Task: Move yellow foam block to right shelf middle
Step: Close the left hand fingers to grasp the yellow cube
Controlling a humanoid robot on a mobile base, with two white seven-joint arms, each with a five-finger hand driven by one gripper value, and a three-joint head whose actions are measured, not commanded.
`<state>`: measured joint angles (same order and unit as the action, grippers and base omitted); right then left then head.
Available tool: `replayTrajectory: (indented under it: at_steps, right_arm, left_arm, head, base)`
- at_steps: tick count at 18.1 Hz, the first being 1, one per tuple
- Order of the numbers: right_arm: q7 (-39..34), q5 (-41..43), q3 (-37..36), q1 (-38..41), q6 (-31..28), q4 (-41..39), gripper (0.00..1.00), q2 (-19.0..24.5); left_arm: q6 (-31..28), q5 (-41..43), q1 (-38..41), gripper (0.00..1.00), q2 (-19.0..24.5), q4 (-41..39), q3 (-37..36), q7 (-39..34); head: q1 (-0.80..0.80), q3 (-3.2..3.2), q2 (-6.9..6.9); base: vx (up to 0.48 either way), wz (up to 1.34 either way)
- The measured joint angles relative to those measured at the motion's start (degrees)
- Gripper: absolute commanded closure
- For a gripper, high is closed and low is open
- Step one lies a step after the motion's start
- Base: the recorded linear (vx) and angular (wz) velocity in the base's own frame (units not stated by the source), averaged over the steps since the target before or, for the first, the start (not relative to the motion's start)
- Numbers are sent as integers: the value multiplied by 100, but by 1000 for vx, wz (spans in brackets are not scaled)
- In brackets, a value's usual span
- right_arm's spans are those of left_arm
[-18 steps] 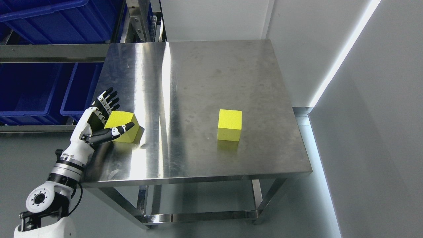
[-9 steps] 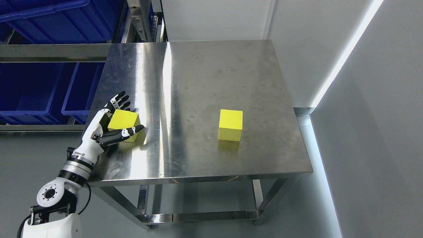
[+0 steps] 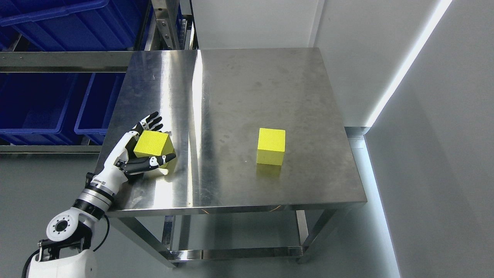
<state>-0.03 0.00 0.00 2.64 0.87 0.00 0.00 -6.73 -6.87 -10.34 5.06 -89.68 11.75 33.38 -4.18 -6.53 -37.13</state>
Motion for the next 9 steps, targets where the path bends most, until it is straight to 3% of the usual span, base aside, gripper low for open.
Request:
replayTrajectory:
  at_steps: [6, 9]
  right_arm:
    - [0, 0, 0, 0, 0, 0, 0, 0]
    - [0, 0, 0, 0, 0, 0, 0, 0]
  left_arm:
    - [18, 4, 3, 38, 7, 88, 98, 112]
    - [35, 6, 3, 56, 0, 123, 190, 141]
  head:
    - [0, 0, 0]
    - [0, 0, 0]
  base:
    - [0, -2]
    - [0, -26]
